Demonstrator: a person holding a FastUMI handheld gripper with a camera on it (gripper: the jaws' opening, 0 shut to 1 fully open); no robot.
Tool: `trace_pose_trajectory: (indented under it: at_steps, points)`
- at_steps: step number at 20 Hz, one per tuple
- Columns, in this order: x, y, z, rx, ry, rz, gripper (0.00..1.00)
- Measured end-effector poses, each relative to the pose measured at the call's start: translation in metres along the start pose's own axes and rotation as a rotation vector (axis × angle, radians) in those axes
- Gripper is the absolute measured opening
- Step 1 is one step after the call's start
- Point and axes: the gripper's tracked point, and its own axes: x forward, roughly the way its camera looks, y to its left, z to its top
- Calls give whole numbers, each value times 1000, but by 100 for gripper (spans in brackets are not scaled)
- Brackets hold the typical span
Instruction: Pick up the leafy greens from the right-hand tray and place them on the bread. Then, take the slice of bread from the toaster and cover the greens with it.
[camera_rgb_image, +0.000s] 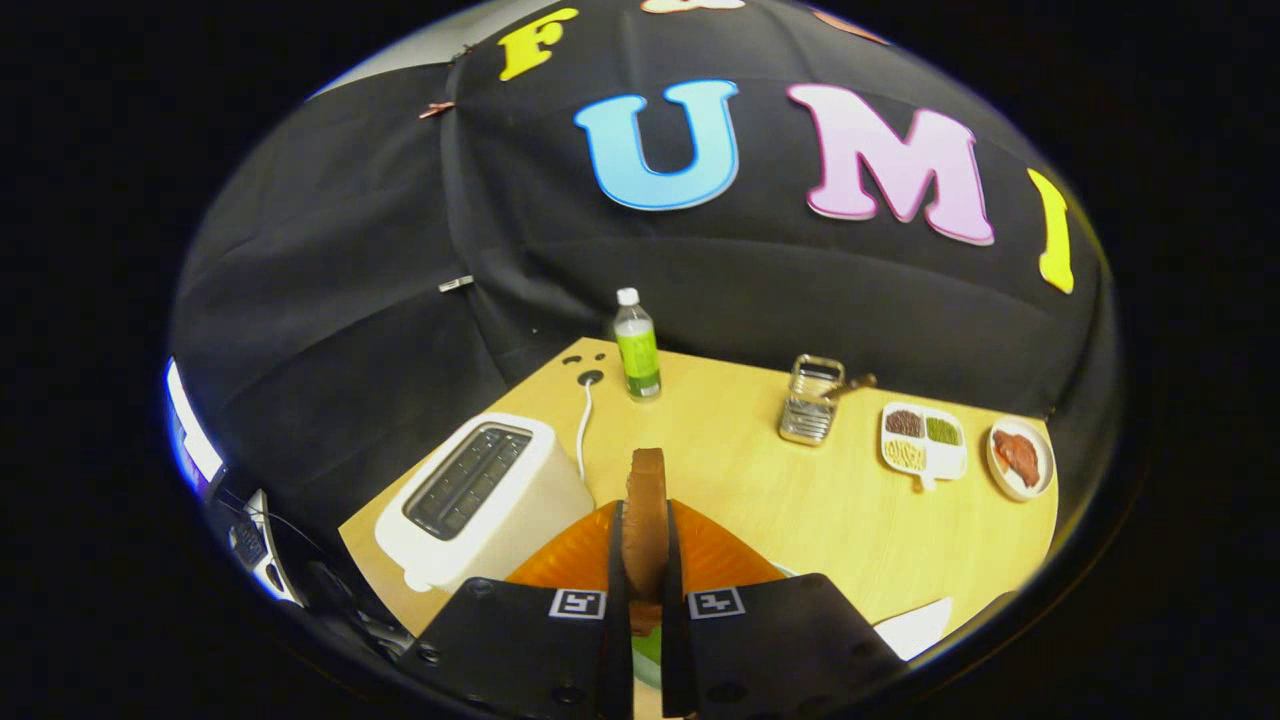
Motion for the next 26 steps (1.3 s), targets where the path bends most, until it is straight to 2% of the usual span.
trace_pose_trajectory:
  at_steps: [4,11,14,18,20,21,24,25,26]
  points:
    - [4,-15,-31,148,46,31,15]
    - [17,-23,-89,212,94,54,15]
    - [18,-45,-107,230,102,19,16]
    - [19,-80,-124,294,133,-61,24]
    - [20,-93,-129,288,136,-99,33]
    - [19,-99,-132,268,139,-121,48]
    - [13,-107,-134,232,140,-140,70]
    - [10,-108,-131,224,132,-143,88]
    - [7,-109,-128,210,122,-151,93]
